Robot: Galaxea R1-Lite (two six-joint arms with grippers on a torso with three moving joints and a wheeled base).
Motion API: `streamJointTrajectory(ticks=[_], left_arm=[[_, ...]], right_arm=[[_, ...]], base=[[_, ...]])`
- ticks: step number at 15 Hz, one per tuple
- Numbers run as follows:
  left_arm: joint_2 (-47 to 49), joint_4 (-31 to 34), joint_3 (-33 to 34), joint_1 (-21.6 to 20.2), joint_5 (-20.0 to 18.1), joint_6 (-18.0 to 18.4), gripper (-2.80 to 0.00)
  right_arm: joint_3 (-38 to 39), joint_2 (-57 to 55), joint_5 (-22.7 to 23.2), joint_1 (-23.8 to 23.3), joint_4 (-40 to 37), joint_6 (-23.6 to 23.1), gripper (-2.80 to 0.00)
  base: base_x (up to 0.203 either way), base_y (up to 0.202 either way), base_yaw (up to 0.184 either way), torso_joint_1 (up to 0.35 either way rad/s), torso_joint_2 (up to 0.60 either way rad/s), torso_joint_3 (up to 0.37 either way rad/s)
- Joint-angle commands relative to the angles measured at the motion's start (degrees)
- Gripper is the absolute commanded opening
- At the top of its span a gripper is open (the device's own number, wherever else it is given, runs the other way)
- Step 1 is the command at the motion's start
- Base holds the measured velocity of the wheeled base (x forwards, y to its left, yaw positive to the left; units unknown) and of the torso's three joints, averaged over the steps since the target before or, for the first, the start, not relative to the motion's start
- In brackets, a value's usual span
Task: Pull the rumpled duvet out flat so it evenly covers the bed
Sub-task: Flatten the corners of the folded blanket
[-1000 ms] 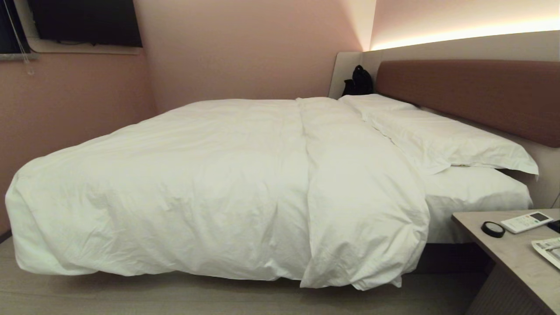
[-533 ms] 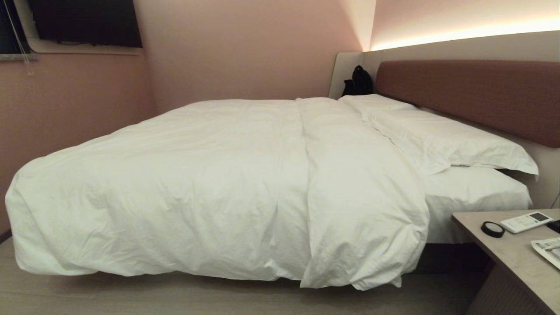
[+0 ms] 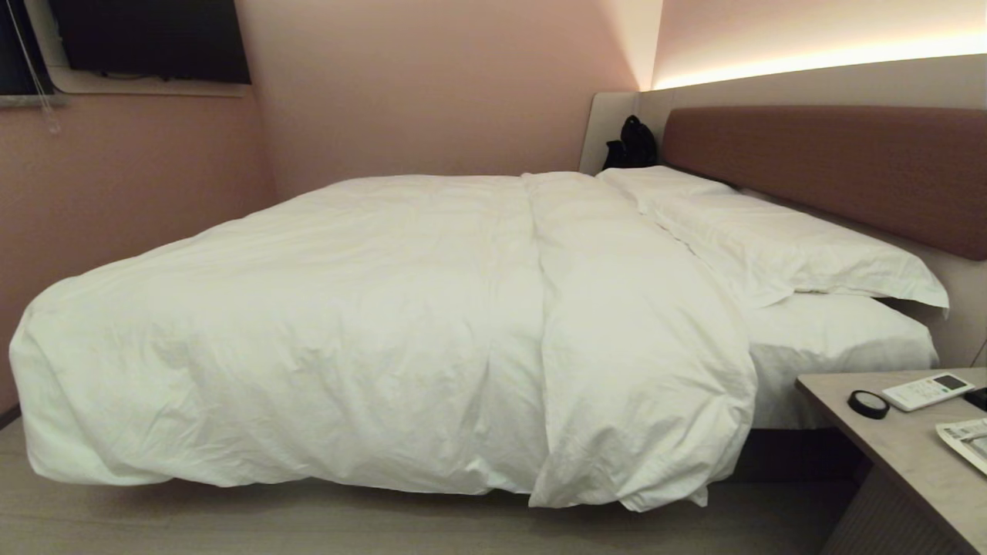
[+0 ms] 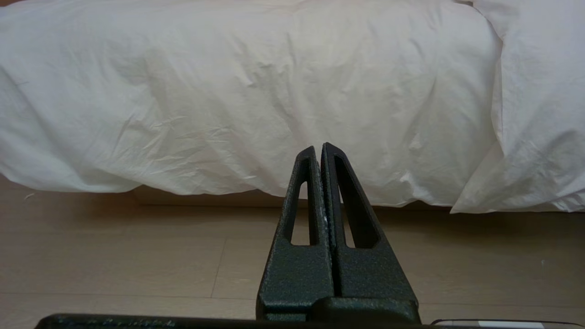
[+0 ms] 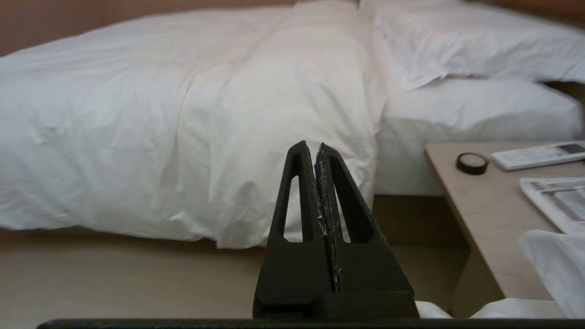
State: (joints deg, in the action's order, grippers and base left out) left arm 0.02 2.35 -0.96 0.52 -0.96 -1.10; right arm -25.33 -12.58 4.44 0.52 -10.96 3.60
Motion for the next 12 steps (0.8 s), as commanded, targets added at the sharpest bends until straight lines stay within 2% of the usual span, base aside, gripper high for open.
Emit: streamJointTrajectory(ticks=[1, 4, 8, 12], left_arm=[[0.1, 0.0, 0.0, 0.0, 0.0, 0.0, -2.80], [0.0, 0.0, 0.0, 0.0, 0.0, 0.0, -2.80], [0.0, 0.0, 0.0, 0.0, 0.0, 0.0, -2.80], [0.0, 0.0, 0.0, 0.0, 0.0, 0.0, -2.80]], right_arm=[[-6.6, -18.5, 3.9, 0.2, -3.7, 2.1, -2.80], [-11.4, -38.3, 7.2, 0.4, 0.2, 2.4, -2.80], [-16.7, -61.8, 9.7, 0.4, 9.9, 2.5, -2.80], [-23.4, -78.4, 10.3, -0.5, 14.1, 1.1, -2.80]], base=[[0.000, 0.000, 0.000, 0.000, 0.00, 0.000], [0.000, 0.000, 0.000, 0.000, 0.00, 0.000], [0.000, 0.000, 0.000, 0.000, 0.00, 0.000], [0.000, 0.000, 0.000, 0.000, 0.00, 0.000]])
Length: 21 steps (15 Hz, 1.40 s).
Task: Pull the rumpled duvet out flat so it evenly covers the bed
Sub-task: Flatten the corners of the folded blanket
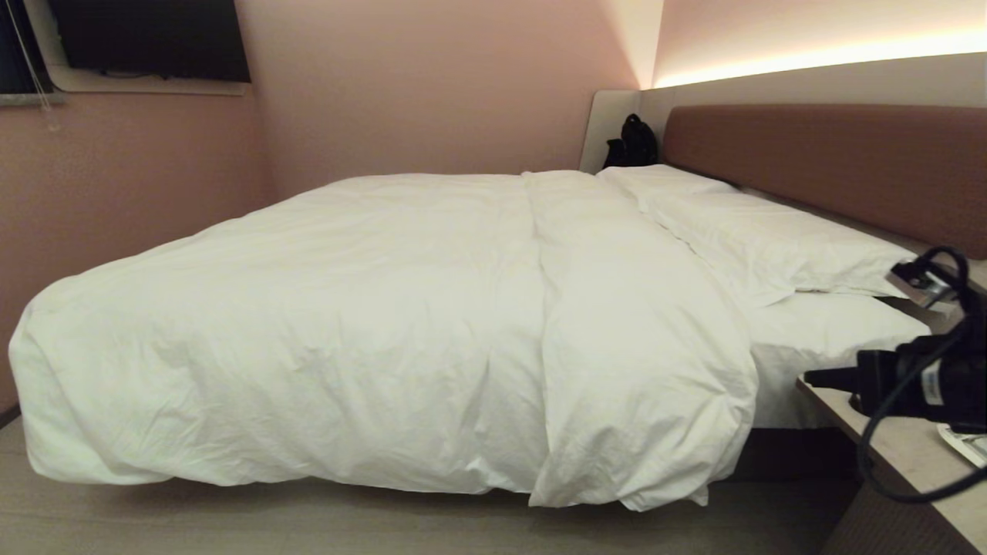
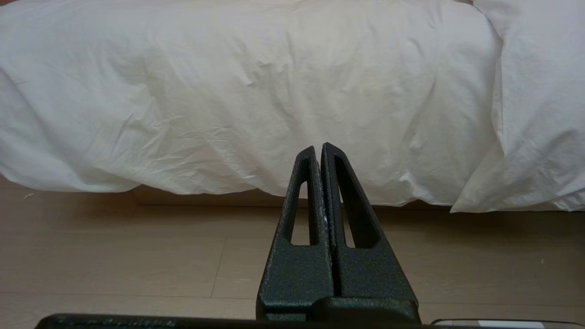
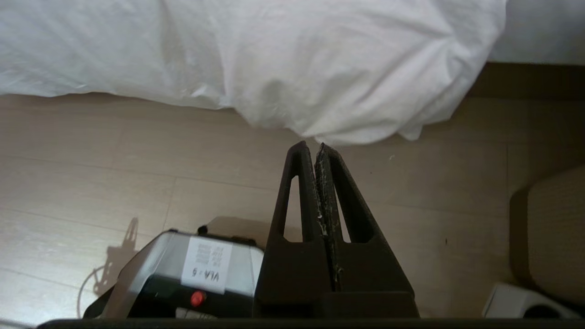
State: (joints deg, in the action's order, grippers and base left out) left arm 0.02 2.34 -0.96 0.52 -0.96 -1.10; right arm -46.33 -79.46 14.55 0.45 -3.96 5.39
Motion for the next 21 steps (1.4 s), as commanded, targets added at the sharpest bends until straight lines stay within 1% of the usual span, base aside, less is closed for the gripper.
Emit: streamJointTrajectory(ticks=[1, 5, 10, 12, 14, 17, 19, 21], left_arm=[[0.0, 0.0, 0.0, 0.0, 0.0, 0.0, -2.80], [0.0, 0.0, 0.0, 0.0, 0.0, 0.0, -2.80], [0.0, 0.0, 0.0, 0.0, 0.0, 0.0, -2.80], [0.1, 0.0, 0.0, 0.0, 0.0, 0.0, -2.80], [0.0, 0.0, 0.0, 0.0, 0.0, 0.0, -2.80], [0.0, 0.0, 0.0, 0.0, 0.0, 0.0, -2.80], [0.0, 0.0, 0.0, 0.0, 0.0, 0.0, -2.80], [0.0, 0.0, 0.0, 0.0, 0.0, 0.0, -2.80]], right_arm=[[-4.3, -15.6, 0.3, -1.0, 7.4, -1.5, -2.80], [-10.3, -26.8, 0.4, -4.8, 7.9, -6.5, -2.80], [-15.5, -39.0, 0.3, -7.7, 8.0, -11.9, -2.80], [-18.3, -44.3, 0.4, -8.8, 8.0, -14.8, -2.80], [-20.6, -47.7, 0.5, -9.3, 7.6, -17.1, -2.80], [-20.2, -48.4, 0.3, -9.3, 7.6, -17.4, -2.80], [-20.6, -51.1, -0.6, -9.2, 7.9, -17.4, -2.80], [-20.3, -53.0, -3.7, -8.8, 8.1, -17.6, -2.80]], base=[[0.000, 0.000, 0.000, 0.000, 0.00, 0.000], [0.000, 0.000, 0.000, 0.000, 0.00, 0.000], [0.000, 0.000, 0.000, 0.000, 0.00, 0.000], [0.000, 0.000, 0.000, 0.000, 0.00, 0.000], [0.000, 0.000, 0.000, 0.000, 0.00, 0.000], [0.000, 0.000, 0.000, 0.000, 0.00, 0.000], [0.000, 0.000, 0.000, 0.000, 0.00, 0.000], [0.000, 0.000, 0.000, 0.000, 0.00, 0.000]])
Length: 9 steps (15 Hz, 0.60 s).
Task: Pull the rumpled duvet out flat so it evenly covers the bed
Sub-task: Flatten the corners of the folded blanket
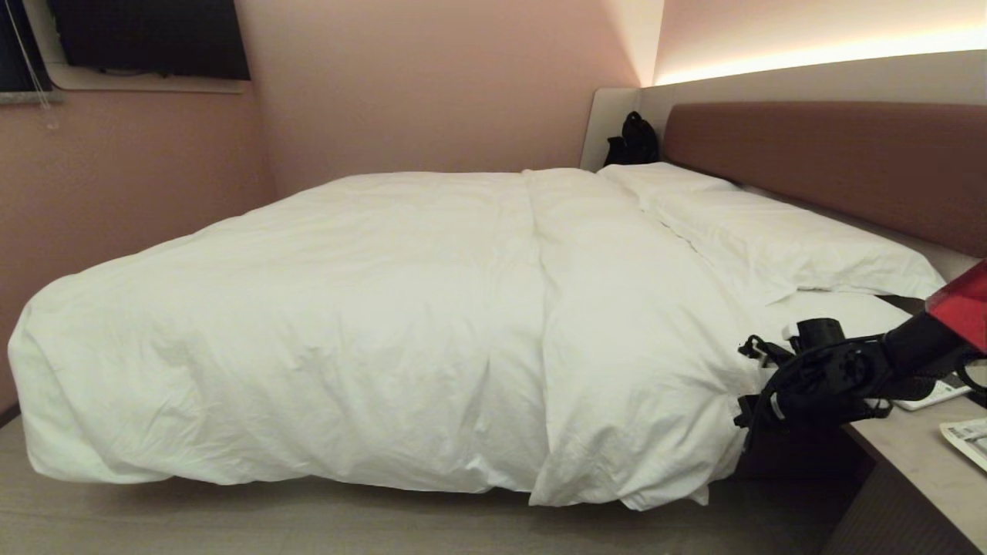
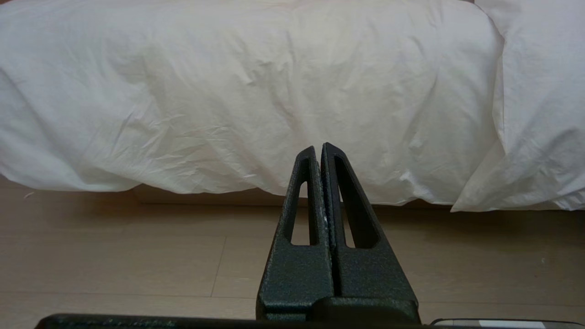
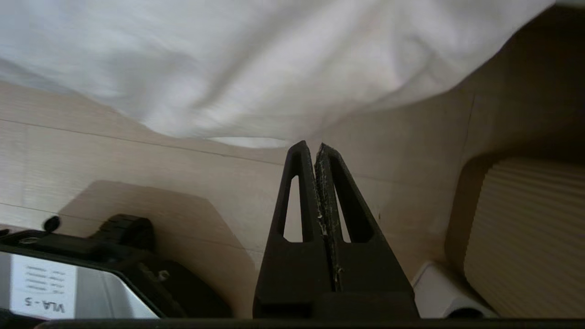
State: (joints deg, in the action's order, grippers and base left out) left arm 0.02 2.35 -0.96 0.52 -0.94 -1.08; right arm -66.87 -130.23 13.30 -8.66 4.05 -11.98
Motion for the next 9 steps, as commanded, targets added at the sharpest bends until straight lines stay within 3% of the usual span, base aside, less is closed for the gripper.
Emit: streamJointTrajectory(ticks=[1, 7, 8, 9], left_arm=[[0.1, 0.0, 0.0, 0.0, 0.0, -0.1, -2.80], [0.0, 0.0, 0.0, 0.0, 0.0, -0.1, -2.80], [0.0, 0.0, 0.0, 0.0, 0.0, -0.1, -2.80], [0.0, 0.0, 0.0, 0.0, 0.0, -0.1, -2.80]], right_arm=[[0.3, -2.4, -2.8, 0.3, 0.1, -0.5, -2.80], [0.4, -6.6, -5.6, 1.6, 3.0, -3.0, -2.80], [0.4, -7.1, -5.6, 1.8, 3.5, -3.0, 0.00], [0.3, -7.7, -6.1, 2.1, 4.0, -3.0, 0.00]], base=[[0.000, 0.000, 0.000, 0.000, 0.00, 0.000], [0.000, 0.000, 0.000, 0.000, 0.00, 0.000], [0.000, 0.000, 0.000, 0.000, 0.00, 0.000], [0.000, 0.000, 0.000, 0.000, 0.00, 0.000]])
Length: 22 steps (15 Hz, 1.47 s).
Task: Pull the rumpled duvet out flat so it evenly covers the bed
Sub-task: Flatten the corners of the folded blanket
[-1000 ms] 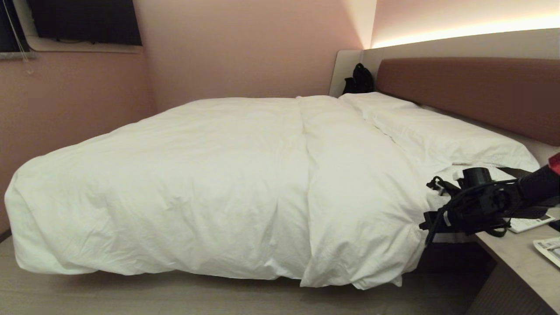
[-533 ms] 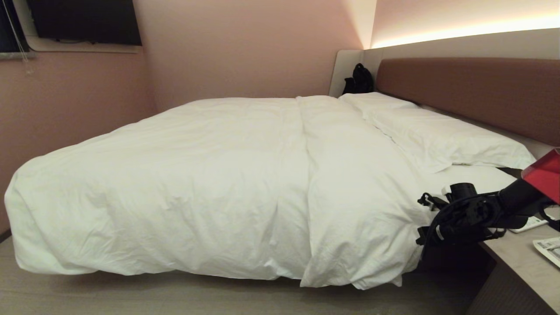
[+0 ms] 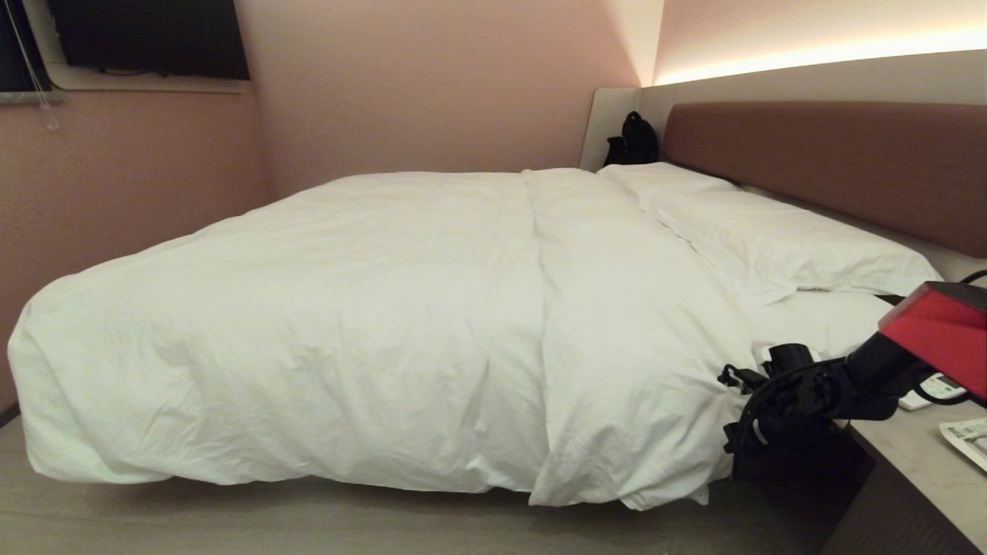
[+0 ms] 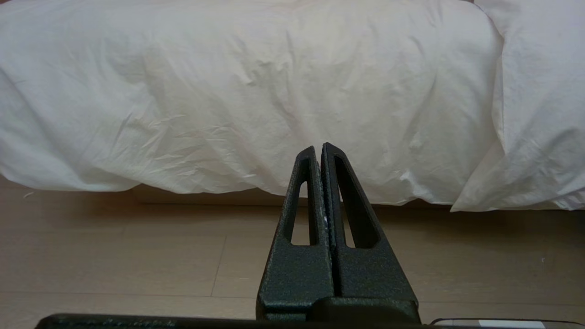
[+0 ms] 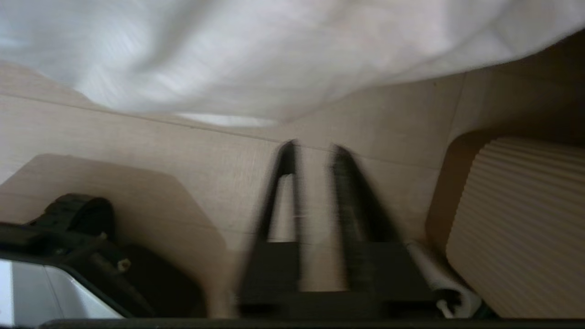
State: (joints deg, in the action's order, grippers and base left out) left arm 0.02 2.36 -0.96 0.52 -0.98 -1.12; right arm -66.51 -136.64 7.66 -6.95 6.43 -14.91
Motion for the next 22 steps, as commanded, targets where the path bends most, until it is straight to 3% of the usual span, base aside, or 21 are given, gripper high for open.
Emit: streamJointTrajectory(ticks=[1, 6, 13, 22], left_arm=[[0.0, 0.0, 0.0, 0.0, 0.0, 0.0, -2.80], [0.1, 0.0, 0.0, 0.0, 0.0, 0.0, -2.80], [0.0, 0.0, 0.0, 0.0, 0.0, 0.0, -2.80], [0.1, 0.0, 0.0, 0.0, 0.0, 0.0, -2.80]], right_arm=[[0.0, -1.5, -1.3, 0.4, 2.0, -0.1, 0.00], [0.4, -2.7, -4.1, 2.0, 4.6, -1.4, 0.00], [-0.9, -4.2, -5.6, 5.0, 4.8, -6.8, 0.00], [-8.8, -9.1, -8.1, 5.3, 4.8, -7.0, 0.00]], base=[[0.000, 0.000, 0.000, 0.000, 0.00, 0.000], [0.000, 0.000, 0.000, 0.000, 0.00, 0.000], [0.000, 0.000, 0.000, 0.000, 0.00, 0.000], [0.000, 0.000, 0.000, 0.000, 0.00, 0.000]])
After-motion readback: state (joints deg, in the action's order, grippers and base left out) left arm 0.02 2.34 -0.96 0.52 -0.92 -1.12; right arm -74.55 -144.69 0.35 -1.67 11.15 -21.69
